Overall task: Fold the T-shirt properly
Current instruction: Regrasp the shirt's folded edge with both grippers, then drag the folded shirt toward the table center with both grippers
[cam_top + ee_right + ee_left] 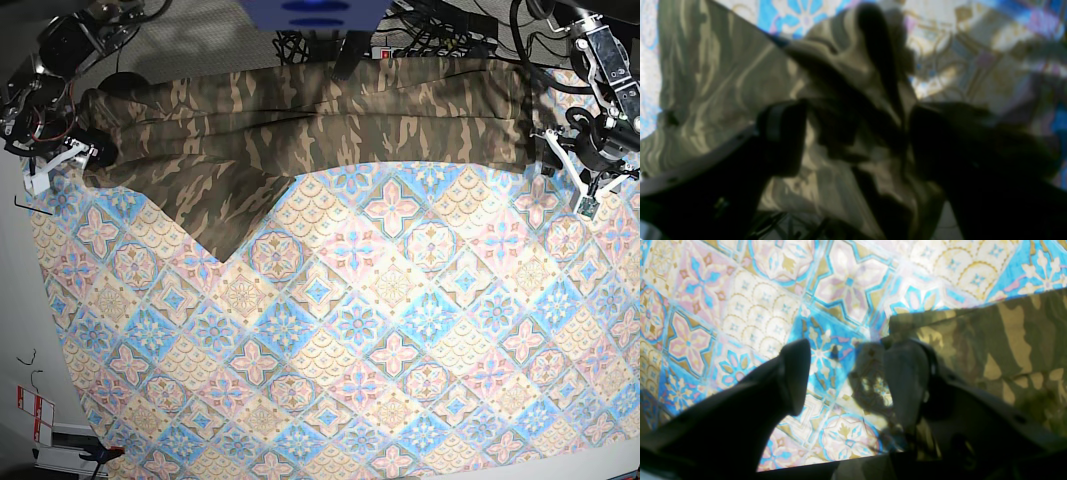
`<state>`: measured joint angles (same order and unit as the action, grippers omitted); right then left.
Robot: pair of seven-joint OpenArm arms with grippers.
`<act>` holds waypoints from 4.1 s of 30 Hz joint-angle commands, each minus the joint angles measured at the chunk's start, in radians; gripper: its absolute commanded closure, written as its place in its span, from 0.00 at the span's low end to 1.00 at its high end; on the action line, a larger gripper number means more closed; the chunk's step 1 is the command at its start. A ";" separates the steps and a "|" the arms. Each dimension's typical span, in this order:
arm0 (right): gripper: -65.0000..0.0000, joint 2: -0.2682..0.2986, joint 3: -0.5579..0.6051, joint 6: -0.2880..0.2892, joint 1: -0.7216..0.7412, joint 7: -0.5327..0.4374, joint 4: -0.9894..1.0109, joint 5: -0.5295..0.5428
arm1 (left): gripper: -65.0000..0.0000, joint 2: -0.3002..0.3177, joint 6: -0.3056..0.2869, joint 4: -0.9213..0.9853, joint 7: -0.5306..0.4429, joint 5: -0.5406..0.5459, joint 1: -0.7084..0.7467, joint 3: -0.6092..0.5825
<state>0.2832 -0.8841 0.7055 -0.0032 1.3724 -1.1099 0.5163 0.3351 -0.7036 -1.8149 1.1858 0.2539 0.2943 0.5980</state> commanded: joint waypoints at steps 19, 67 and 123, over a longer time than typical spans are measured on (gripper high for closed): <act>0.26 0.015 0.162 -0.007 -0.057 0.024 -0.009 -0.037 | 0.41 0.019 0.005 0.054 -0.088 0.014 0.159 -0.074; 0.98 0.017 0.383 -0.007 0.022 0.024 -0.009 -0.041 | 0.90 -0.054 0.005 0.505 -0.252 0.204 0.027 -0.527; 0.98 0.020 0.167 -0.007 0.590 -0.406 0.368 -0.631 | 0.90 -0.040 0.005 0.755 -0.125 -0.247 -0.648 -0.072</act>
<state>0.2794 -0.7147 0.6991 0.5556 0.9924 -0.7254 -0.1242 0.2729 -0.7044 -1.0443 1.0733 0.0109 -0.3286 0.5251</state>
